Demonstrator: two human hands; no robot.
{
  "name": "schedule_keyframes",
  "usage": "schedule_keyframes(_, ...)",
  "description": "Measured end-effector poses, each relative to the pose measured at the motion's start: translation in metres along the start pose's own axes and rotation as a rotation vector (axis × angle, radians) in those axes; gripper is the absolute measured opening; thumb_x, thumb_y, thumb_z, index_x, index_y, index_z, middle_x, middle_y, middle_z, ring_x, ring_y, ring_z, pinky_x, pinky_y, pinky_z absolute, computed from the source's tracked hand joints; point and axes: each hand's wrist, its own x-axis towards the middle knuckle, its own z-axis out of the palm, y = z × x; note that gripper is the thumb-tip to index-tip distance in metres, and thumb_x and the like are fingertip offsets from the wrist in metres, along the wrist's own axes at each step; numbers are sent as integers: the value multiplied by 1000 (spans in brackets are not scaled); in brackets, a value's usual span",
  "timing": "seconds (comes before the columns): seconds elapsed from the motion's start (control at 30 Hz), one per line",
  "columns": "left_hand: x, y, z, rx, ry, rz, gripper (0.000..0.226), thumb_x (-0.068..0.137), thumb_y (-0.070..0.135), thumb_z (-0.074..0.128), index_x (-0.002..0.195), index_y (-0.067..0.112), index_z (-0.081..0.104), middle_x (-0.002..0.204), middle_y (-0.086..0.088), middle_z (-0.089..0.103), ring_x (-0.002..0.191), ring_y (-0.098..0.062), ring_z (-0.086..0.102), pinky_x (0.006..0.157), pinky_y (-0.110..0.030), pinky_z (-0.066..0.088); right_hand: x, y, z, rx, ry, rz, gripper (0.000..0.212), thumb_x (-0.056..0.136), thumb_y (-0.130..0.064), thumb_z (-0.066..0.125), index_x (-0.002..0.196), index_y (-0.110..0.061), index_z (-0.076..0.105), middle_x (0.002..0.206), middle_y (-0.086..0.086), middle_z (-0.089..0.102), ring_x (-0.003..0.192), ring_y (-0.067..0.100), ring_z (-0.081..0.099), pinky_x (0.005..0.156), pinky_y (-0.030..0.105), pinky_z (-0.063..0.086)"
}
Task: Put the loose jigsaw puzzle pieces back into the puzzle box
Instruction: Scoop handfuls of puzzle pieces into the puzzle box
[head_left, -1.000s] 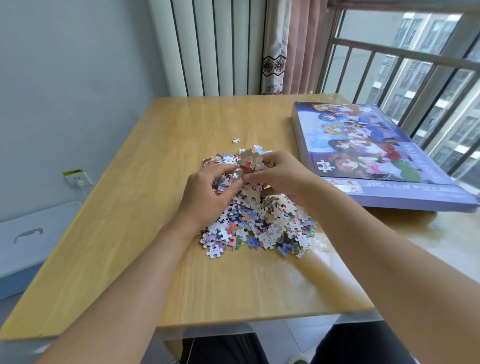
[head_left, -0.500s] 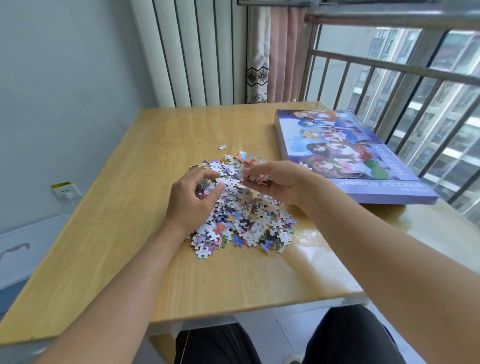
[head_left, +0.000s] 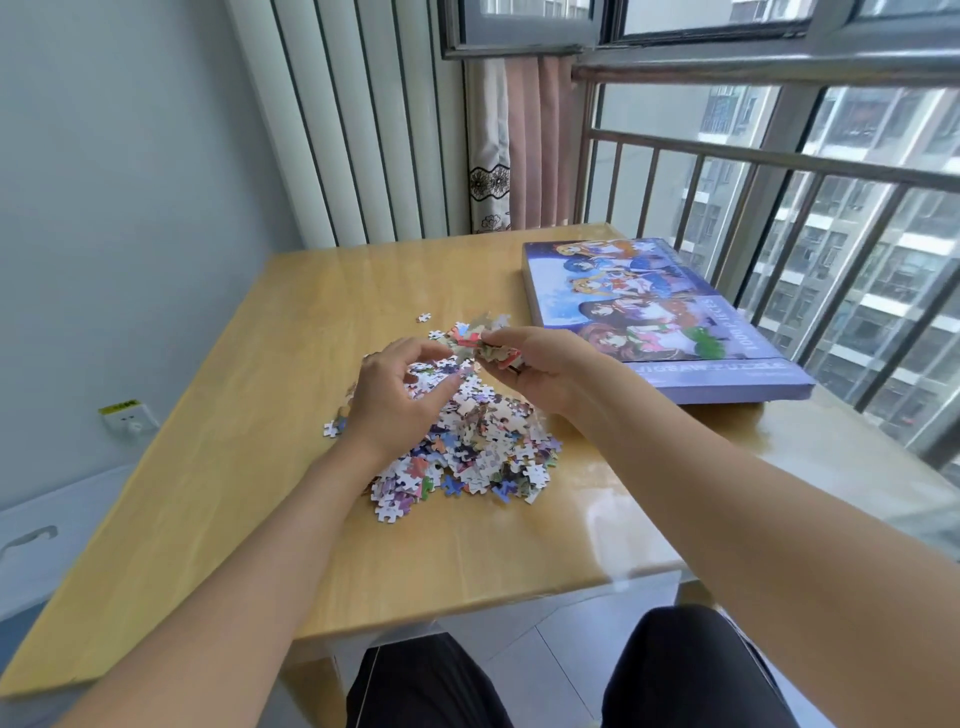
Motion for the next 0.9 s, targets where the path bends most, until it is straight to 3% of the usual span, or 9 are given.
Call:
schedule_keyframes(0.2, 12, 15, 20, -34, -18, -73, 34, 84, 28, 78, 115, 28, 67, 109, 18, 67, 104, 9, 58, 85, -16, 46, -15, -20, -16, 55, 39, -50, 33, 91, 3, 66, 122, 12, 59, 114, 21, 59, 86, 22, 61, 67, 25, 60)
schedule_keyframes(0.33, 18, 24, 38, -24, -96, -116, 42, 81, 24, 81, 120, 22, 64, 113, 8, 65, 108, -6, 60, 93, -27, 50, -24, -31, -36, 42, 53, -67, 35, 94, 3, 64, 126, 12, 58, 124, 24, 58, 99, 26, 60, 70, 25, 59)
schedule_keyframes(0.43, 22, 35, 56, 9, -156, -94, 51, 77, 24, 84, 124, 19, 62, 117, 3, 63, 110, -10, 57, 92, -26, 47, -31, -37, -50, 69, 30, -75, 29, 95, 2, 62, 122, 12, 58, 116, 22, 61, 96, 25, 61, 66, 24, 61)
schedule_keyframes(0.5, 24, 45, 69, 25, -206, -70, 58, 74, 25, 86, 126, 19, 60, 120, 4, 61, 112, -10, 55, 89, -23, 42, -36, -43, -63, 80, 8, -74, 16, 95, 1, 62, 110, 8, 61, 106, 20, 62, 89, 23, 63, 71, 25, 61)
schedule_keyframes(0.57, 25, 54, 80, 71, -286, -8, 64, 71, 20, 86, 130, 20, 59, 127, 3, 58, 118, -12, 53, 93, -24, 41, -41, -49, -75, 96, 12, -80, 13, 95, 2, 62, 107, 6, 61, 110, 21, 63, 93, 24, 64, 83, 30, 59)
schedule_keyframes(0.7, 28, 63, 95, 61, -415, 74, 73, 62, 20, 81, 131, 26, 58, 135, 5, 54, 124, -11, 51, 98, -25, 43, -53, -58, -96, 145, 52, -113, 31, 95, 5, 61, 125, 10, 57, 131, 27, 58, 113, 31, 63, 90, 35, 58)
schedule_keyframes(0.77, 29, 64, 103, 112, -447, 147, 68, 62, 25, 87, 125, 26, 61, 131, 4, 57, 121, -13, 53, 98, -26, 42, -60, -62, -104, 150, 65, -125, 37, 95, 4, 60, 131, 9, 53, 134, 27, 57, 118, 32, 61, 90, 35, 57)
schedule_keyframes(0.83, 29, 66, 112, 147, -426, 183, 49, 71, 31, 87, 116, 28, 67, 121, 6, 65, 114, -14, 58, 95, -30, 46, -65, -66, -111, 162, 74, -129, 39, 95, 3, 60, 134, 9, 52, 136, 27, 56, 122, 31, 60, 94, 36, 56)
schedule_keyframes(0.9, 32, 70, 119, 62, -320, 111, 21, 83, 30, 73, 104, 29, 74, 95, 11, 71, 91, -14, 66, 76, -28, 50, -70, -68, -115, 207, 70, -120, 42, 95, 5, 60, 135, 9, 50, 137, 27, 55, 120, 31, 59, 98, 37, 54)
